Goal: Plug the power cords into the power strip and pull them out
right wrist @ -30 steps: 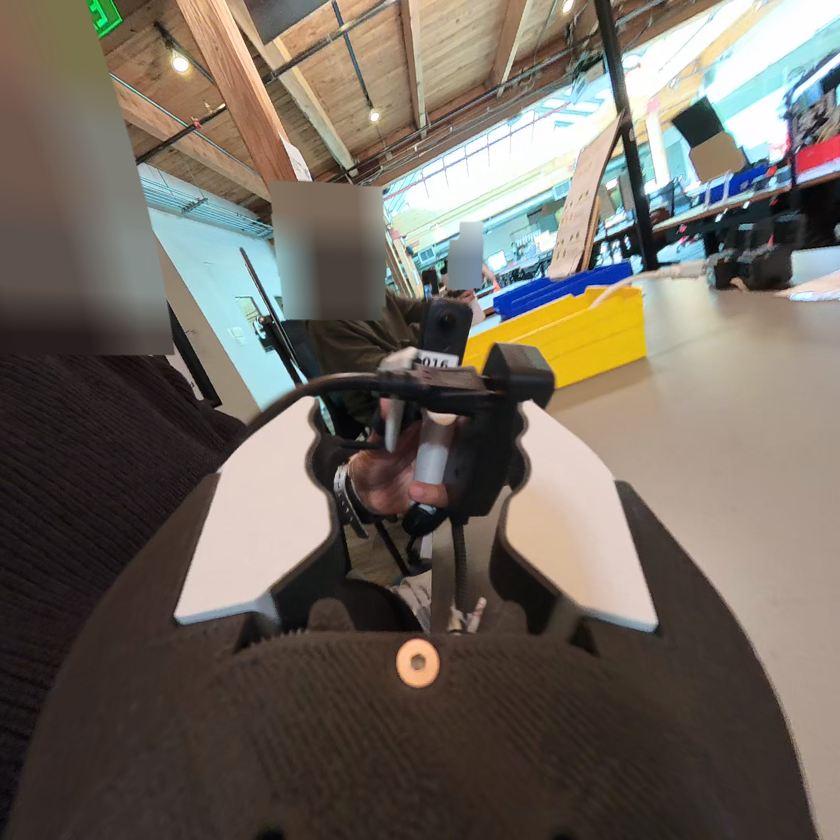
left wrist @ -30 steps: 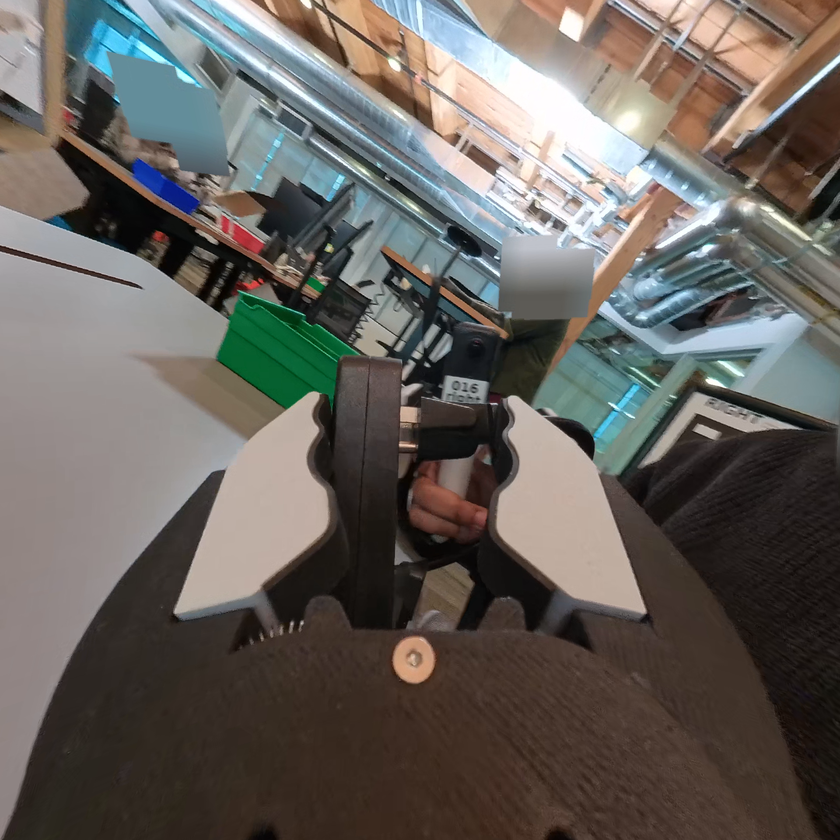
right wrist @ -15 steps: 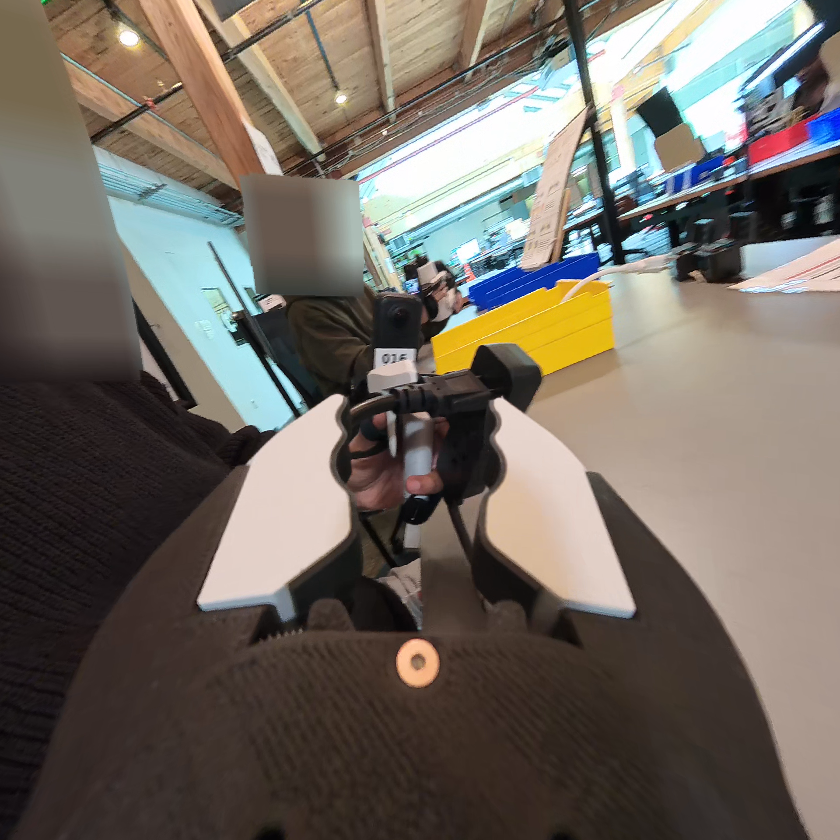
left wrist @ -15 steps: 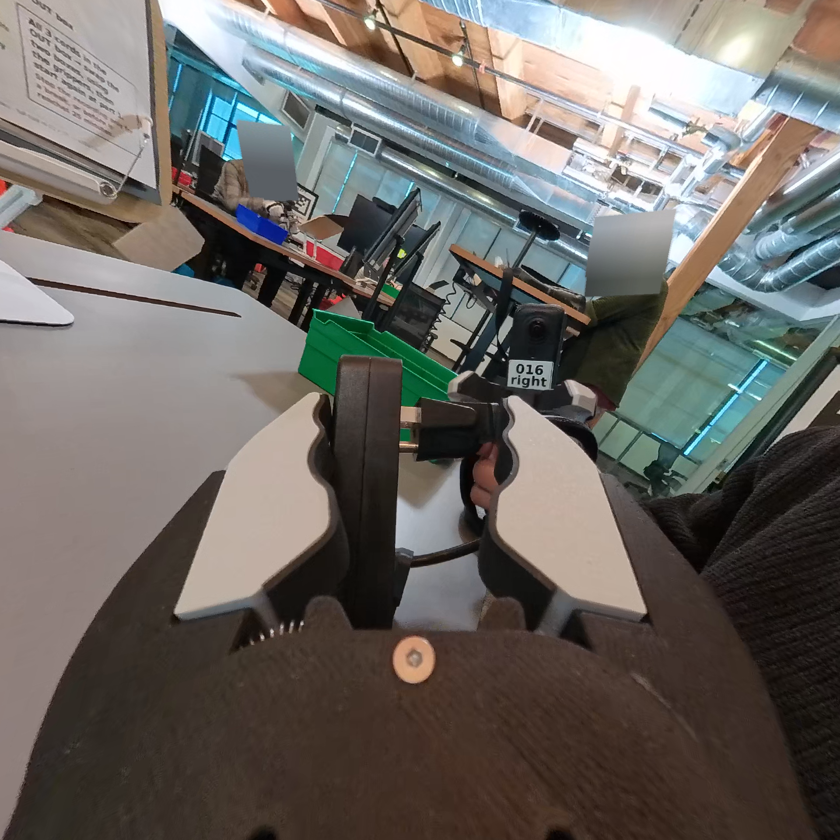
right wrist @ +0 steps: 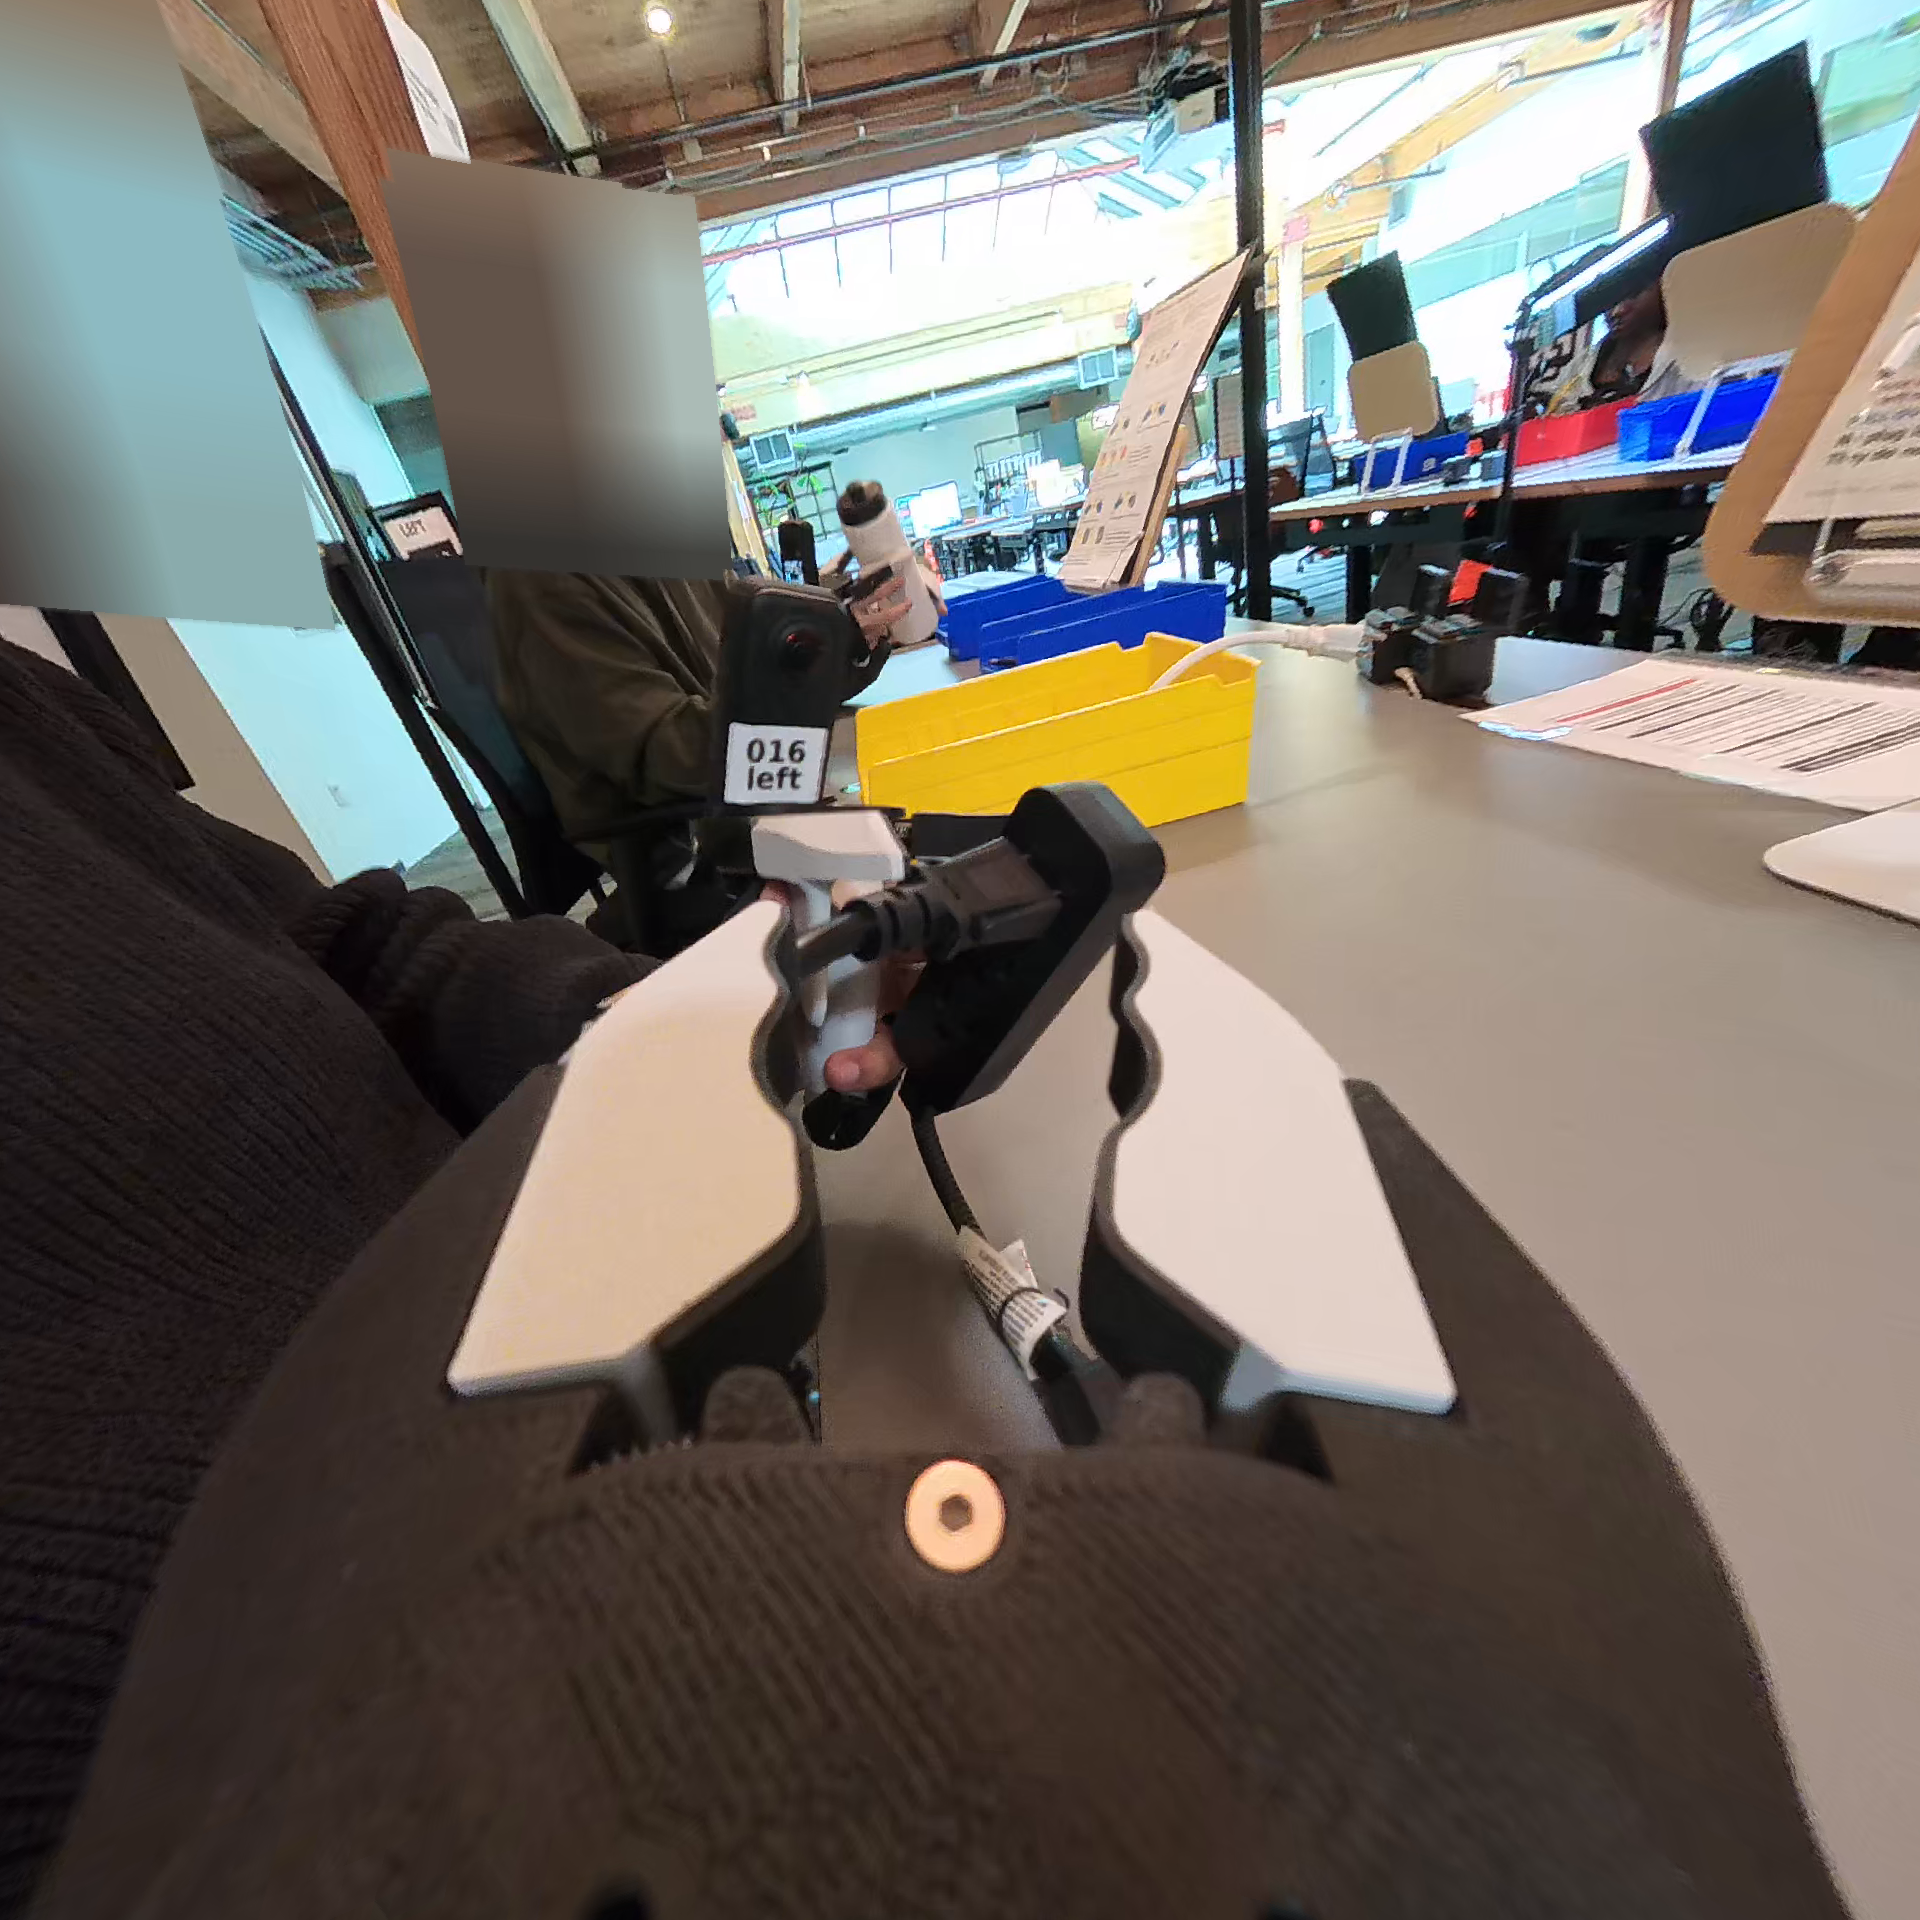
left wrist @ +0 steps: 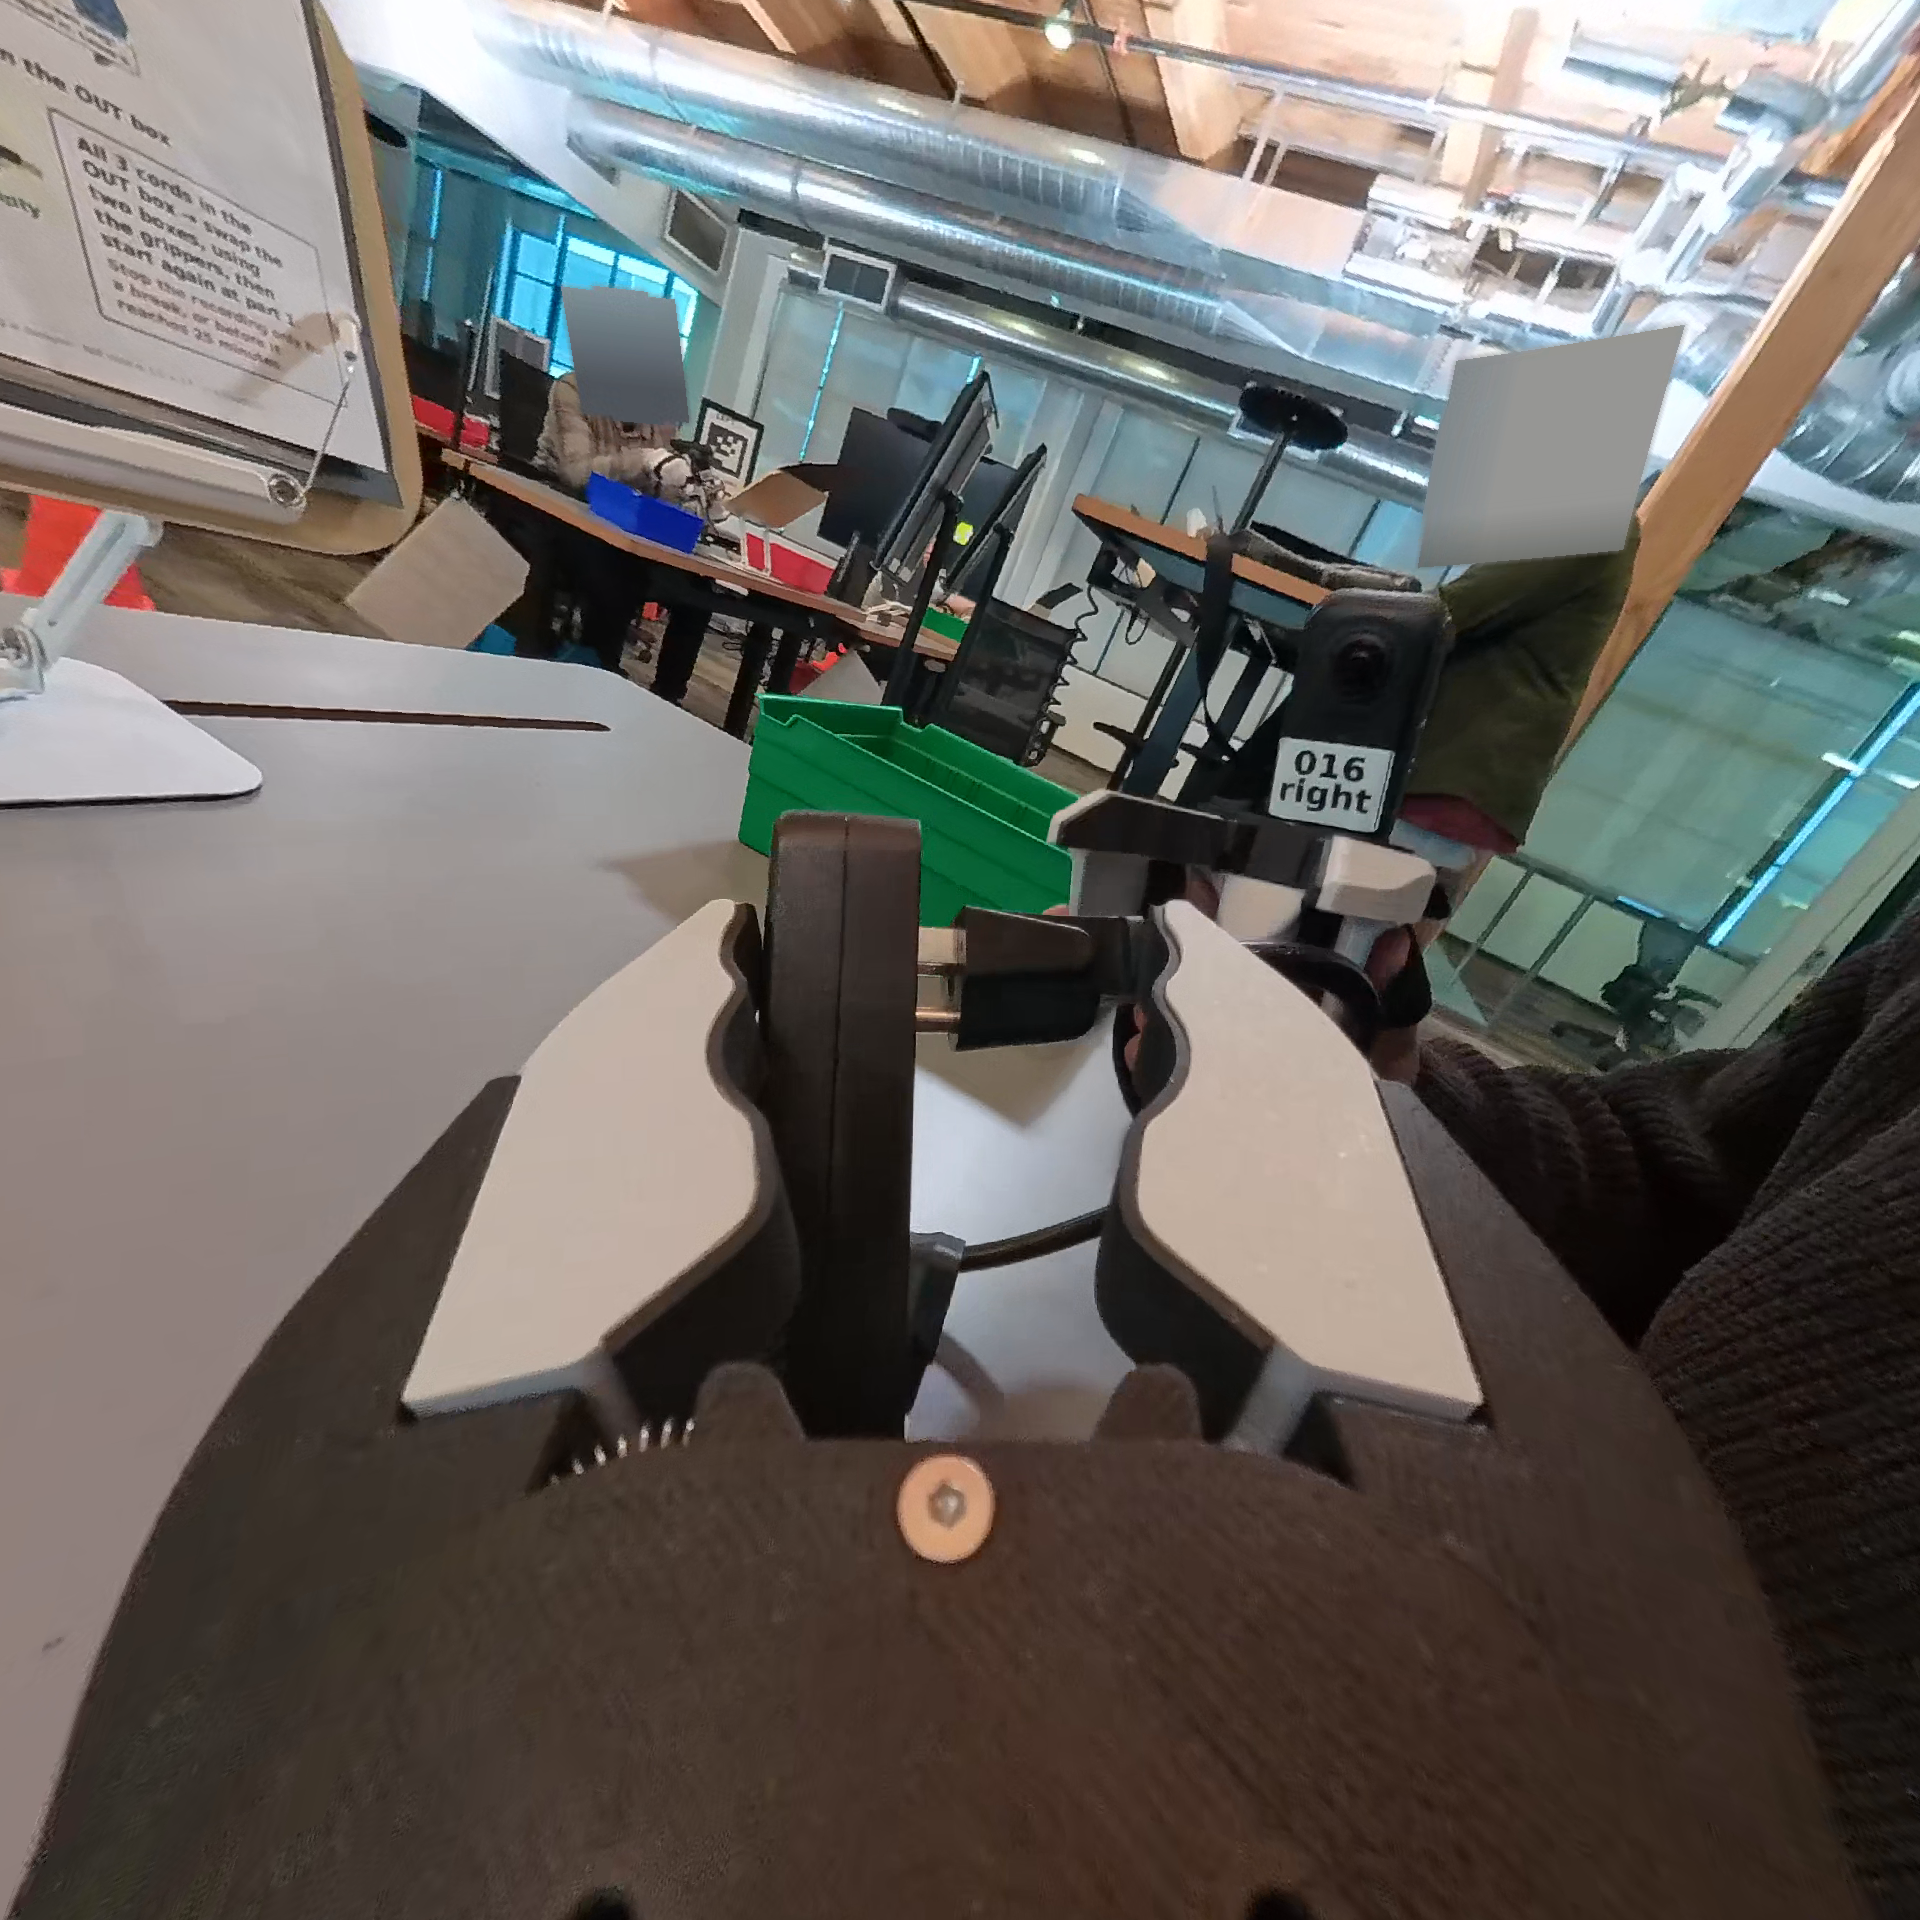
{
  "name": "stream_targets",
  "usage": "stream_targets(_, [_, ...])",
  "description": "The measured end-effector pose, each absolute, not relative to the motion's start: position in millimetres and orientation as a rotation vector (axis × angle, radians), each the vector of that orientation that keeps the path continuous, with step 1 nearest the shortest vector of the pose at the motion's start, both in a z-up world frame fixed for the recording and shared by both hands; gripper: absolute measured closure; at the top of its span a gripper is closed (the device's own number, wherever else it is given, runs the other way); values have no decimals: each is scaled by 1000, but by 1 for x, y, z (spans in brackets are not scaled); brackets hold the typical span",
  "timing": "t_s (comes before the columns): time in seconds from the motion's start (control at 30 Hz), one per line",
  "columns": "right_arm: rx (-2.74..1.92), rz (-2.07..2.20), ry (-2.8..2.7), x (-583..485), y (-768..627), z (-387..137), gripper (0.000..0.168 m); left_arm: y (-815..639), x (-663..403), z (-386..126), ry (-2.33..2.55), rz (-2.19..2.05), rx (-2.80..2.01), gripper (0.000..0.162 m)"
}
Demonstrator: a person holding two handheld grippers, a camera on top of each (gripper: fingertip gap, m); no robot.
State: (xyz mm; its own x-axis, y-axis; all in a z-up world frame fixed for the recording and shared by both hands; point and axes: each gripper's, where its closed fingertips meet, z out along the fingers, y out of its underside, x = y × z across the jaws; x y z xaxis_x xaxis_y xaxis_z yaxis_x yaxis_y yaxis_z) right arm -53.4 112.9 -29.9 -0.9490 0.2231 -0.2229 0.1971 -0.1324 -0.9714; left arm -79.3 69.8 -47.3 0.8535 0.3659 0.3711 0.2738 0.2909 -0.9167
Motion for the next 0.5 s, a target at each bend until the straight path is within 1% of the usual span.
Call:
stream_targets(0.23, [-510, 2331, -2048, -54, 120, -23, 109, 70, -81, -48, -559, 169, -1339, 92])
stream_targets(0.5, [-506, 2284, -2229, -41, 101, -43, 107, 72, -80, -49, -526, 258, -1386, 92])
